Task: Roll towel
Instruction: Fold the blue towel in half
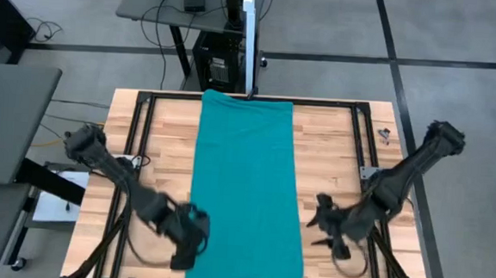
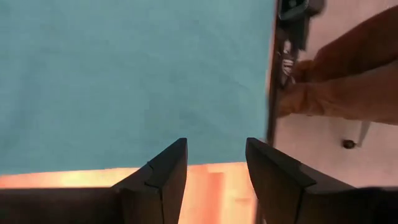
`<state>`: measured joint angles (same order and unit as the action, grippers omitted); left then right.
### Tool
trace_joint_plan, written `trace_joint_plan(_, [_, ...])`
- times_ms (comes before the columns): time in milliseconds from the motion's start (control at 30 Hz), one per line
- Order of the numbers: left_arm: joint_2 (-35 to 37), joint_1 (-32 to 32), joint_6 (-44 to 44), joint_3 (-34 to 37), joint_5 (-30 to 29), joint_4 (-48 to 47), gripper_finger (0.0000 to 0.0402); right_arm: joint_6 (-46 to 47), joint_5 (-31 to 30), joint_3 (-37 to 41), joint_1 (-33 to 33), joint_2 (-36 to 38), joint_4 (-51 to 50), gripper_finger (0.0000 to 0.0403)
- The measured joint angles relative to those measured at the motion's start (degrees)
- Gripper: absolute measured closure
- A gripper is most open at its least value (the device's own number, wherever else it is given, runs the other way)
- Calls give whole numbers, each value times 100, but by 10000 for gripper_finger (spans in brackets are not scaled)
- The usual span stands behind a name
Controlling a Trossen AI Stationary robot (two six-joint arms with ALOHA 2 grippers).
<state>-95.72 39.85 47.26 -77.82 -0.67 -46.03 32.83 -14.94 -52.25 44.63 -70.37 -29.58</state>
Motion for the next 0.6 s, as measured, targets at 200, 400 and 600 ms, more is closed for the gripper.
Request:
trace_joint_plan(200, [-1033,613,555,-530,13,297,253,912,-180,-2,387,-986,170,165])
trace_joint_plan(400, [-1894,941,704,-1112,2,372,253,1143,-191,-57,651,-1881,1115,165])
trace_joint_plan(600, [-2624,1061,885,-1537,-117,344,253,1450,-190,-299,796,-2382,1228,165])
